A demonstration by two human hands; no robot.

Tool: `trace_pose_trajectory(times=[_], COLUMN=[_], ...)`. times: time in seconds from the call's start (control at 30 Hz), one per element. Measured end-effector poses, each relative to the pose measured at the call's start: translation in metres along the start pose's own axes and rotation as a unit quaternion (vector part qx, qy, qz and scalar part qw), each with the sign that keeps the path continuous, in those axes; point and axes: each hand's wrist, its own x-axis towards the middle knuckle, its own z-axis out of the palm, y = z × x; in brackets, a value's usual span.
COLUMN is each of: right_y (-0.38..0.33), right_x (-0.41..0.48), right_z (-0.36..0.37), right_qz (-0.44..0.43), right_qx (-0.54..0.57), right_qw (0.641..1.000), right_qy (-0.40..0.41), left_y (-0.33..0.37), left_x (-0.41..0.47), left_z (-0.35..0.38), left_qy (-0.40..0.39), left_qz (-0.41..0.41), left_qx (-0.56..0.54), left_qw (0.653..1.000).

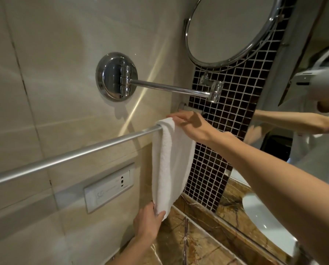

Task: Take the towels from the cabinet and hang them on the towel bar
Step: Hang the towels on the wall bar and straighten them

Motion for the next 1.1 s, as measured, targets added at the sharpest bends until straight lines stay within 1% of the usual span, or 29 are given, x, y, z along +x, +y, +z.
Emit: trace_pose_trajectory(times=[0.13,0.33,0.57,0.87,1.1], right_y=[0.0,-0.014,-0.015,-0.035,-0.062], right_x=[-0.003,-0.032,-0.068,-0.143,-0.219], right_z=[0.0,-0.001,0.012,0.047,0.087], right_qz=[0.012,0.001,0.005,0.036,0.067], right_qx=[-0.032,-0.039,-0.06,-0.068,-0.06], right_qw=[0.999,0.999,0.998,0.997,0.993], right_qy=[-0.005,0.037,0.027,-0.031,-0.08], left_y=[0.002,0.001,0.002,-0.007,-0.026], left_x=[0.0,-0.002,-0.02,-0.079,-0.134], left_z=[-0.007,-0.02,-0.037,-0.074,-0.098], left_qy=[0.009,0.033,0.071,0.082,0.074], left_qz=[0.009,0.024,0.024,0.03,0.009], left_qx=[-0.009,-0.006,-0.031,-0.051,-0.048], left_qw=[1.0,0.999,0.997,0.995,0.996])
